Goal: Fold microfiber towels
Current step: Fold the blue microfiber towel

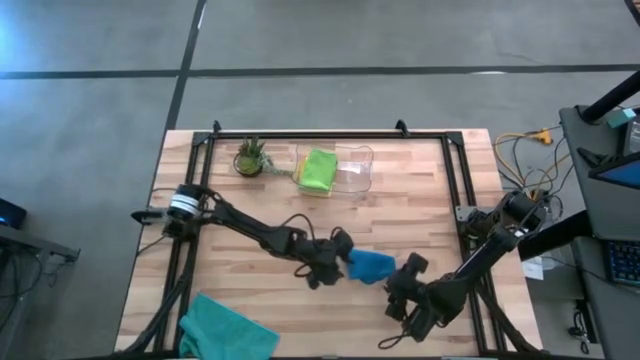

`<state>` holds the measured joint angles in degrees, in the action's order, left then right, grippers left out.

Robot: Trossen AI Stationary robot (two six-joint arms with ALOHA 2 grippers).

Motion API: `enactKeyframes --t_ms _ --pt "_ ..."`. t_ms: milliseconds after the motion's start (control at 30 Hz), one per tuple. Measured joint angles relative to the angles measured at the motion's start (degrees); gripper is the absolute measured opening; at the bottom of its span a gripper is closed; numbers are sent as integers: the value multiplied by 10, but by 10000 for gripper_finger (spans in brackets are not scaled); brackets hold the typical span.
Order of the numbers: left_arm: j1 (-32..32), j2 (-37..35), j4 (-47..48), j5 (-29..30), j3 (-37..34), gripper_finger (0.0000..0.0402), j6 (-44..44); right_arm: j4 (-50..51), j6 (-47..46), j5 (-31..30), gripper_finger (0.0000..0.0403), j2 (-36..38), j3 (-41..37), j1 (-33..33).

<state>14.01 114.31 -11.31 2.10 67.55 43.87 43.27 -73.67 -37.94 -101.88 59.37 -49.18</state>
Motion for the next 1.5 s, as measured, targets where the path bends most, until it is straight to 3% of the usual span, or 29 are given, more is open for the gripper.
enactKeyframes --t_ms 233,500,733,900,1167,1500 --pt "7 18 -16 32 1 235 102 22 -14 -12 219 23 2 0" --pt "12 29 -85 67 5 235 105 30 -23 -13 219 32 1 0" --pt "18 51 -86 92 14 224 106 28 -29 -12 219 32 1 0" --pt "23 52 -87 105 15 170 105 29 -29 -12 219 33 1 0" --pt "24 37 -73 111 43 14 15 30 -26 -11 219 56 1 -1" --pt "0 -31 -23 117 56 2 -158 23 -8 -67 219 142 -1 -6"
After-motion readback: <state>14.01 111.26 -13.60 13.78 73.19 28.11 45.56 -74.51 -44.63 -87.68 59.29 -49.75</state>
